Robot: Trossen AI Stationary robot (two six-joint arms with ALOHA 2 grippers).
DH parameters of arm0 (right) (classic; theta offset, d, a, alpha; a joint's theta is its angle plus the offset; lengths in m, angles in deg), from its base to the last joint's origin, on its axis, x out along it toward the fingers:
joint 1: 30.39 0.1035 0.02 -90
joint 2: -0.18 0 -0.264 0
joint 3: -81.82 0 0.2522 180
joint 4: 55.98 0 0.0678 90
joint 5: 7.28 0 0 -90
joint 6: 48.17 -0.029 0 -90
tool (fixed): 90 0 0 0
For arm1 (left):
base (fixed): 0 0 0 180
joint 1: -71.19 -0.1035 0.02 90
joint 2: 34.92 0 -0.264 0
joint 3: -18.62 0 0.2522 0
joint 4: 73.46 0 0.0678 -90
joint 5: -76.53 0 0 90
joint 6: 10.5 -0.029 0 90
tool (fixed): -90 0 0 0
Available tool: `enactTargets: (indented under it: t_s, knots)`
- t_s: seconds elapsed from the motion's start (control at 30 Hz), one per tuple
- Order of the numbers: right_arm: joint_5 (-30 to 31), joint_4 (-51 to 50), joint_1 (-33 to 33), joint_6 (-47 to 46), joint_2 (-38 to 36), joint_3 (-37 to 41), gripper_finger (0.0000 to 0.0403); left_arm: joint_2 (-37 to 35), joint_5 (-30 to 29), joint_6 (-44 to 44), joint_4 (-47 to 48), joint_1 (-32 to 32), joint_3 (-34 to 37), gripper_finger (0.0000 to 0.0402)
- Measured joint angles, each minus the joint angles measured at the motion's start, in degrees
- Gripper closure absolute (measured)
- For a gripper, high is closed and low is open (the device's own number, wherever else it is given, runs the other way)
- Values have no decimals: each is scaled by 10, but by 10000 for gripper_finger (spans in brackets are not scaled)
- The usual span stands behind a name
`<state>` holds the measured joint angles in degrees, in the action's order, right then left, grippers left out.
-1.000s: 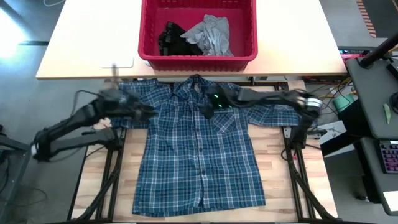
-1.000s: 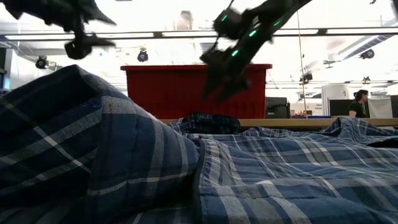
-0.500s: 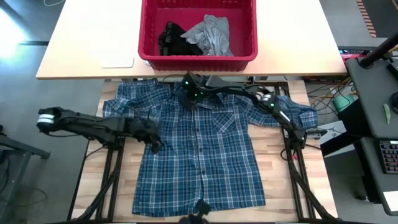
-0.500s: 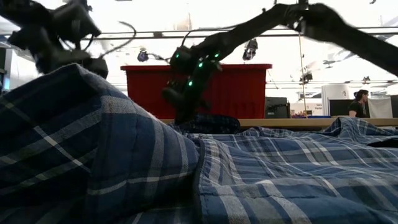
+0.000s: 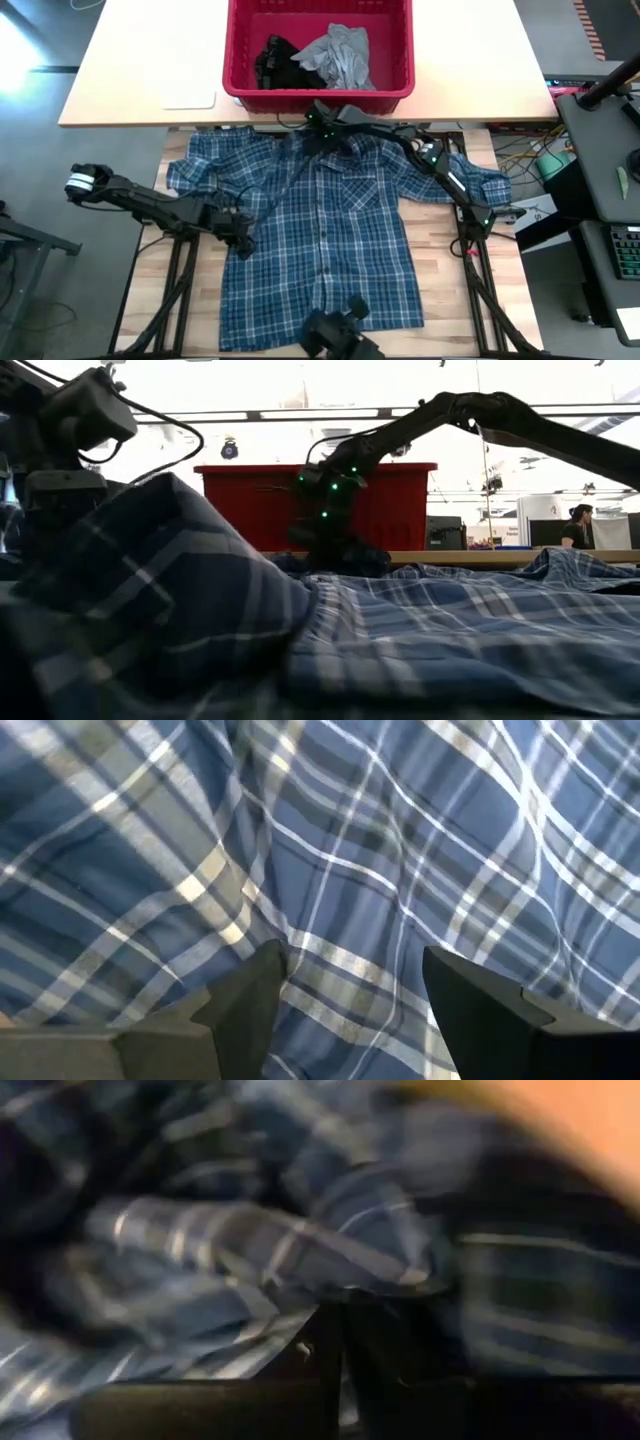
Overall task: Fold Laundry from Bin
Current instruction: Fold the blue patterned long sleeve shirt
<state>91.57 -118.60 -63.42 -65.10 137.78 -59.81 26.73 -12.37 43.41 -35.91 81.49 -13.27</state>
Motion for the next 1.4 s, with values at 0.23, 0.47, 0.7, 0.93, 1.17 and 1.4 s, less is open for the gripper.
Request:
enactTargets:
  t_s: [0.23, 0.47, 0.7, 0.93, 1.17, 1.4]
  knots:
    - [-4, 5, 7, 27, -59, 6, 394, -2, 8, 9, 28, 4, -5, 169]
    - [-74, 0, 55, 73, -161, 95, 394, -9, 7, 6, 136, 5, -35, 169]
    - [-61, 108, 140, 38, -339, 325, 394, -12, -47, -36, 181, 5, -103, 169]
    - [-43, 142, 213, -13, -482, 496, 394, -12, -101, -97, 177, 4, -191, 169]
    - [-17, 137, 317, -111, -568, 651, 394, -9, -145, -108, 176, 4, -223, 169]
    - [-15, 157, 402, -226, -564, 771, 394, 15, -126, -77, 154, 22, -197, 169]
